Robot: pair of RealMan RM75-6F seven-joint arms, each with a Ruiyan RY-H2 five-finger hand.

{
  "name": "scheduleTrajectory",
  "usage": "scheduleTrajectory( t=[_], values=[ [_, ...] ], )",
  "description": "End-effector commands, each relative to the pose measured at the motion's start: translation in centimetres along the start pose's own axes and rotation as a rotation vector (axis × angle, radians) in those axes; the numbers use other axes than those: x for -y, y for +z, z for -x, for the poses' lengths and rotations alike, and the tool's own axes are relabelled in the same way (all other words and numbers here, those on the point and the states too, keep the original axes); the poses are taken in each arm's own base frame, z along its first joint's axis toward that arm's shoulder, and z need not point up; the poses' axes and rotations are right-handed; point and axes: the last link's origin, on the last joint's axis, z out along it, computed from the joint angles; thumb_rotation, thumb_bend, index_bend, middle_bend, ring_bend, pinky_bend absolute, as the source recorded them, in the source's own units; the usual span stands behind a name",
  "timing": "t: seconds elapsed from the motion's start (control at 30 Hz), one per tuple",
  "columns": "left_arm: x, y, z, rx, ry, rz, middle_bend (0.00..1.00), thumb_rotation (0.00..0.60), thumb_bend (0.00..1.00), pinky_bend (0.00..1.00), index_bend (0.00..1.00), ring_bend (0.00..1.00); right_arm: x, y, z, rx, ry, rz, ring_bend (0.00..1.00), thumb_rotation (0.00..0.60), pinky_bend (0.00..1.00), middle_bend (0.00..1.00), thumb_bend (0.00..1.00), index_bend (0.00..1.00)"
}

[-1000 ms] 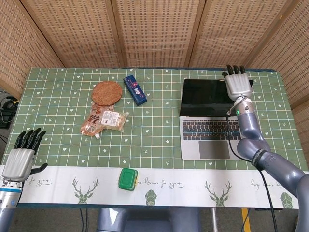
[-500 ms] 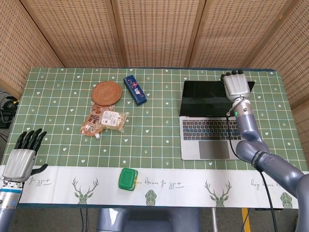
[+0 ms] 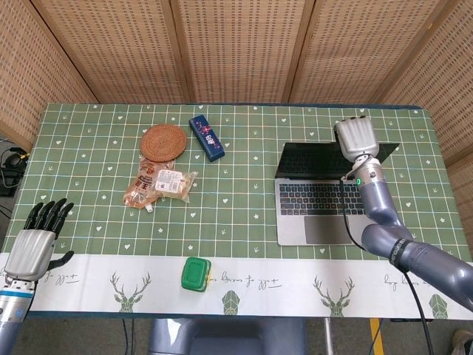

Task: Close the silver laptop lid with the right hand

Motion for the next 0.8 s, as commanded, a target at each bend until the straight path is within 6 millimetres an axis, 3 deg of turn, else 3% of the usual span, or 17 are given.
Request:
scheduleTrajectory(
  t=[0.03,0.8],
  values=[
    [-0.1,-0.1,0.0,0.0,0.0,0.005,0.0,0.6,0.2,0.0,0.0,0.0,0.0,-0.8,-0.4,-0.002,-0.014,-0.006,0.45,0.6,0.43,0.57,1.0,0.66],
    [-0.8,-1.1,-0.5,-0.006,-0.009,0.052,0.0,0.6,0.2,0.0,0.0,0.0,0.9,-5.7,-1.7,0.037,0.003,-0.032,0.48,0.6,0.47,0.6,1.0,0.68]
  ],
)
